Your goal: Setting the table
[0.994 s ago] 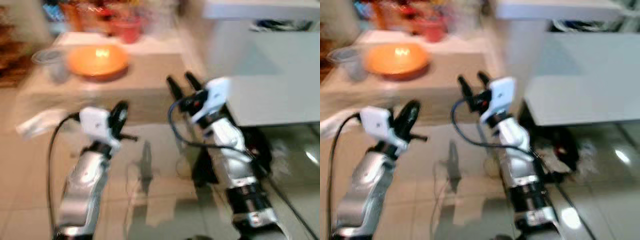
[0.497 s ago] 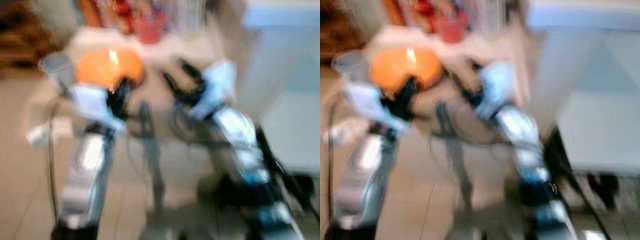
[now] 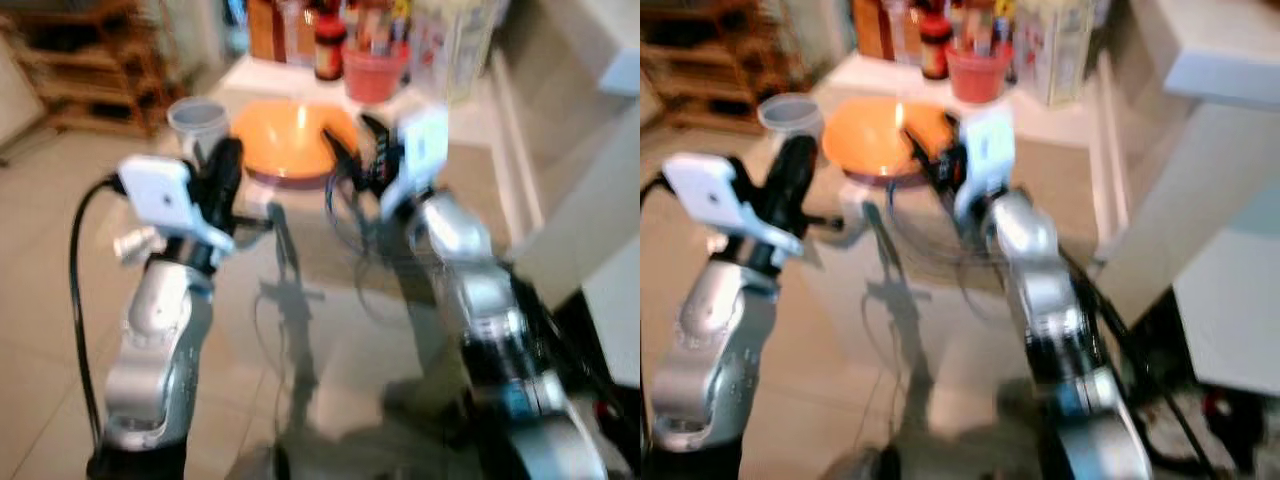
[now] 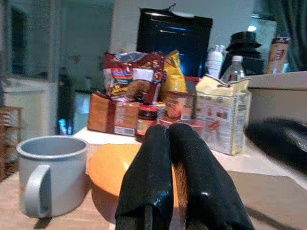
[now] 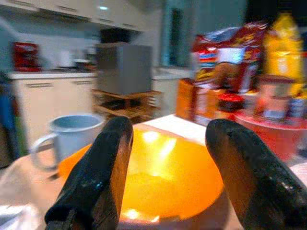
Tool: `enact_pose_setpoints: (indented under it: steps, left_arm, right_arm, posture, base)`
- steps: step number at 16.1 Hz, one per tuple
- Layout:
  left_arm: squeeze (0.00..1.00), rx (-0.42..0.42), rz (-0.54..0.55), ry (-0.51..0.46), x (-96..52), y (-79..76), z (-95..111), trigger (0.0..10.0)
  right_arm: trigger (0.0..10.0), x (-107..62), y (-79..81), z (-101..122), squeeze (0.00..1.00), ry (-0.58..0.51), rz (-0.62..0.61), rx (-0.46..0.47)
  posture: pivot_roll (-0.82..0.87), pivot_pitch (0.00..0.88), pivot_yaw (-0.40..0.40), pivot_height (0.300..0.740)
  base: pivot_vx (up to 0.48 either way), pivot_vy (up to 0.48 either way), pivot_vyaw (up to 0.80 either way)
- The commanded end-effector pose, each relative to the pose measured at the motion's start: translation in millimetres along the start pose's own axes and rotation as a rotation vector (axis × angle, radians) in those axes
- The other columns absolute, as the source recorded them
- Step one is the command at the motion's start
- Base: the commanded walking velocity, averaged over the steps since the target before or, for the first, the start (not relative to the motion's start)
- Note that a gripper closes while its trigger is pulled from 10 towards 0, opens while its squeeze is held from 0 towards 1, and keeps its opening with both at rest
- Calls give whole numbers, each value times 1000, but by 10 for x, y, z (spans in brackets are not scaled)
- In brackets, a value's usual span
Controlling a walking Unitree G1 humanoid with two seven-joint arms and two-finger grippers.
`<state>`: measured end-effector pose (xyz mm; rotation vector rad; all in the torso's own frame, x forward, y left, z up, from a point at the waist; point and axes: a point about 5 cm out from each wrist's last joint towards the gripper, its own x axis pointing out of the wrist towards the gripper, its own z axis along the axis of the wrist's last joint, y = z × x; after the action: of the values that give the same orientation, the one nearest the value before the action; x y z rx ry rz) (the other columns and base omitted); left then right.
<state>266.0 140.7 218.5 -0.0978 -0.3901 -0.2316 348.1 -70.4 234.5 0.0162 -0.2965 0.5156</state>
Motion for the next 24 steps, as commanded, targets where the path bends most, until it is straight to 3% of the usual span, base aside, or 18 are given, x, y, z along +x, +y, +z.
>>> enact_pose_setpoints:
  steps: [1,2,6,7,8,12,13,20,24]
  left_arm:
    - [0,13,-9,23,-14,-10,-27,10000]
    - [0,30,-27,40,-37,-25,-59,10000]
    - [0,44,-45,88,-112,-81,-148,10000]
    - [0,41,-46,90,-122,-91,-146,10000]
    - [0,45,-46,91,-129,-96,-146,10000]
    - [0,77,-39,107,-191,-88,-155,10000]
    - [0,40,-18,90,-205,-74,-134,10000]
    - [0,41,53,128,-312,-97,-129,10000]
    - [0,22,93,135,-480,-164,-17,10000]
  right_arm:
    - [10000,31,-69,28,0,9,-47,19]
    - [10000,101,-90,78,1000,-1,-60,11]
    - [10000,325,-185,-101,1000,219,-218,28]
    - [10000,355,-187,-142,267,276,-243,45]
    - [10000,371,-174,-150,0,283,-241,69]
    - [10000,456,-60,-95,0,260,-169,238]
    - [10000,458,-56,-79,0,254,-166,249]
    - [10000,433,54,-41,0,260,-82,325]
    - [10000,504,128,392,0,119,48,466]
  posture:
    - [-92,64,10,740]
    - [-91,64,8,740]
    - [-76,80,-5,740]
    - [-76,84,-6,740]
    - [-77,86,-7,740]
    - [-74,108,-8,740]
    - [-73,117,-9,740]
    - [-71,195,-27,740]
    - [-52,282,-49,740]
  base:
    - [0,0,0]
    - [0,0,0]
    - [0,0,0]
    - [0,0,0]
    - [0,0,0]
    - [240,0,0]
    - [375,0,0]
    - [0,0,0]
    - [0,0,0]
